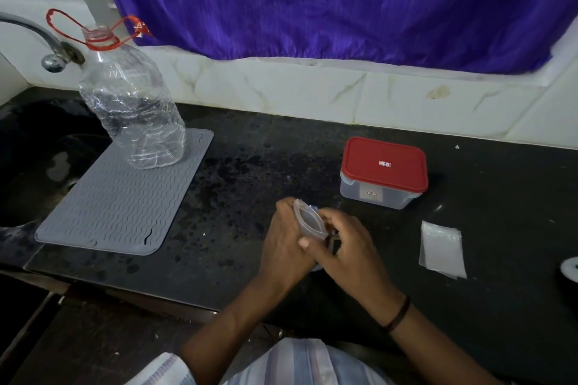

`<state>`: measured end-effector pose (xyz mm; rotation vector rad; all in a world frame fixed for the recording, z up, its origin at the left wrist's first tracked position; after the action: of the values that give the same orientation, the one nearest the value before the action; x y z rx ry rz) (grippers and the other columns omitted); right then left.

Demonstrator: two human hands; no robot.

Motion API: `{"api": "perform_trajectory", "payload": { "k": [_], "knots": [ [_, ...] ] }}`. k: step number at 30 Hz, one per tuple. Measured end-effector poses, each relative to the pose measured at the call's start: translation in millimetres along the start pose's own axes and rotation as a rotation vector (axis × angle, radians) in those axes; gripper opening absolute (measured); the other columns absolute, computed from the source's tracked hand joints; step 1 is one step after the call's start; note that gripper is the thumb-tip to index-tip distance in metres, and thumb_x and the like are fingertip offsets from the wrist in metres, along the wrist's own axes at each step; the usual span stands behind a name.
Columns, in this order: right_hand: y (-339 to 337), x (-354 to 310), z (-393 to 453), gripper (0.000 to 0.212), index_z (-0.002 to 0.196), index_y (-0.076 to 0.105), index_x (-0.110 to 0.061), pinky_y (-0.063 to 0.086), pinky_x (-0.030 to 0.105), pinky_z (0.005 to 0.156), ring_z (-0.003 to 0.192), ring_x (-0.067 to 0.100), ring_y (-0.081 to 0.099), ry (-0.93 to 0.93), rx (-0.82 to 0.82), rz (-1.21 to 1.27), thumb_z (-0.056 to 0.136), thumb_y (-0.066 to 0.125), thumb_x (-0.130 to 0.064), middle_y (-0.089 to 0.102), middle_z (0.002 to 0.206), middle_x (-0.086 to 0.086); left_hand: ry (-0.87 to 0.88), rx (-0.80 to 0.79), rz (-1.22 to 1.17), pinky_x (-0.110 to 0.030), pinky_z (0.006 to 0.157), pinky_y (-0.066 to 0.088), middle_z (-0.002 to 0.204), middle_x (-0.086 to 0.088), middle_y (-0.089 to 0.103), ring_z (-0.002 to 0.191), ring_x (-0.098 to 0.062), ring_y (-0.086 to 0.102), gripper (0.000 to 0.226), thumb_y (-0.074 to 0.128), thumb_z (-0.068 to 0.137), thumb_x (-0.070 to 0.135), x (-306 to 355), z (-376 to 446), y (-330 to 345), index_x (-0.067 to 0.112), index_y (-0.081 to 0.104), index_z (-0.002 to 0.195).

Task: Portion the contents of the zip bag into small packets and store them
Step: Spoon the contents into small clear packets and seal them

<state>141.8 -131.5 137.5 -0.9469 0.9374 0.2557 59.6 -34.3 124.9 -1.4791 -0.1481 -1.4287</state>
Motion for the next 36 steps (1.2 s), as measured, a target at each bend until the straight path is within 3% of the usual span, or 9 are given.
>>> {"api": "perform_trajectory", "payload": {
  "k": [6, 11, 14, 17, 20, 23, 27, 31, 36],
  "knots": [
    [-9, 4, -2, 0.009, 0.091, 0.066, -0.020, 0.053, 0.040, 0.064, 0.073, 0.012, 0.064, 0.159, 0.142, 0.292, 0.096, 0.060, -0.025, 0.067, 0.080, -0.005, 0.001, -0.034, -0.034, -0.021, 0.067, 0.050, 0.107, 0.011, 0.053, 0.092, -0.002, 0.058, 0.051, 0.065, 0.084, 0.050, 6, -1, 8, 0.036, 0.025, 0.112],
    [-11, 18, -1, 0.014, 0.089, 0.060, -0.025, 0.052, 0.032, 0.063, 0.071, 0.007, 0.061, 0.243, 0.134, 0.349, 0.101, 0.052, -0.024, 0.063, 0.078, -0.008, 0.152, -0.198, -0.146, -0.032, 0.068, 0.055, 0.109, 0.004, 0.058, 0.091, -0.012, 0.063, 0.055, 0.071, 0.082, 0.045, 6, -5, 20, 0.037, 0.031, 0.119],
    [-16, 17, 2, 0.016, 0.088, 0.059, -0.020, 0.049, 0.031, 0.064, 0.069, 0.009, 0.058, 0.194, 0.013, 0.294, 0.101, 0.050, -0.020, 0.061, 0.076, -0.004, 0.152, -0.122, -0.382, -0.037, 0.068, 0.055, 0.098, 0.000, 0.064, 0.083, -0.021, 0.065, 0.027, 0.059, 0.094, 0.040, 13, -1, 13, 0.022, 0.054, 0.113],
    [-22, 10, 4, 0.016, 0.088, 0.059, -0.017, 0.045, 0.029, 0.060, 0.066, 0.012, 0.056, 0.090, -0.038, 0.201, 0.101, 0.051, -0.018, 0.059, 0.074, -0.001, 0.025, -0.040, -0.476, -0.043, 0.065, 0.053, 0.082, -0.006, 0.065, 0.074, -0.022, 0.064, 0.028, 0.051, 0.100, 0.033, 15, 9, 12, 0.011, 0.064, 0.090],
    [-35, 14, 4, 0.014, 0.090, 0.061, -0.016, 0.046, 0.028, 0.060, 0.066, 0.017, 0.057, 0.077, 0.028, 0.207, 0.100, 0.053, -0.021, 0.060, 0.075, -0.001, -0.053, -0.094, -0.544, -0.034, 0.060, 0.049, 0.073, -0.010, 0.063, 0.066, -0.016, 0.059, 0.028, 0.056, 0.101, 0.024, 22, 17, 22, 0.005, 0.062, 0.082],
    [-50, 33, 5, 0.013, 0.087, 0.061, -0.015, 0.044, 0.018, 0.057, 0.062, 0.005, 0.054, 0.182, 0.135, 0.289, 0.098, 0.057, -0.021, 0.061, 0.072, -0.003, -0.103, -0.201, -0.612, -0.028, 0.067, 0.053, 0.076, -0.001, 0.069, 0.073, -0.012, 0.066, 0.019, 0.061, 0.098, 0.017, 31, 25, 38, 0.003, 0.067, 0.087],
    [-63, 72, 5, 0.018, 0.082, 0.058, -0.016, 0.044, 0.027, 0.057, 0.063, 0.008, 0.051, 0.321, 0.243, 0.393, 0.096, 0.060, -0.027, 0.057, 0.068, 0.002, -0.131, -0.279, -0.514, -0.035, 0.071, 0.057, 0.078, -0.004, 0.072, 0.076, -0.013, 0.068, 0.017, 0.064, 0.096, 0.019, 27, 42, 69, 0.008, 0.070, 0.085],
    [-75, 118, 5, 0.019, 0.083, 0.058, -0.016, 0.049, 0.031, 0.069, 0.075, 0.011, 0.058, 0.464, 0.273, 0.436, 0.100, 0.054, -0.025, 0.062, 0.079, 0.001, -0.156, -0.289, -0.311, -0.046, 0.065, 0.057, 0.072, -0.017, 0.067, 0.063, -0.015, 0.061, 0.034, 0.070, 0.091, 0.032, 22, 61, 104, 0.002, 0.064, 0.074],
    [-98, 170, 16, 0.021, 0.081, 0.061, -0.012, 0.049, 0.036, 0.067, 0.073, 0.012, 0.056, 0.496, 0.196, 0.178, 0.099, 0.051, -0.017, 0.061, 0.077, 0.001, -0.258, -0.462, -0.123, -0.046, 0.068, 0.062, 0.073, -0.015, 0.067, 0.062, -0.019, 0.069, 0.031, 0.063, 0.095, 0.025, 21, 79, 153, -0.002, 0.062, 0.079]
  ]
}}
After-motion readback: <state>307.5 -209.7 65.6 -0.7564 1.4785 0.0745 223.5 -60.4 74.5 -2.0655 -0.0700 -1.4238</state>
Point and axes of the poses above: each hand's wrist, its own z-axis towards the middle knuckle, its own y-axis out of the palm, x = y × z, the point moved 7 cm from there along z, towards the middle knuckle
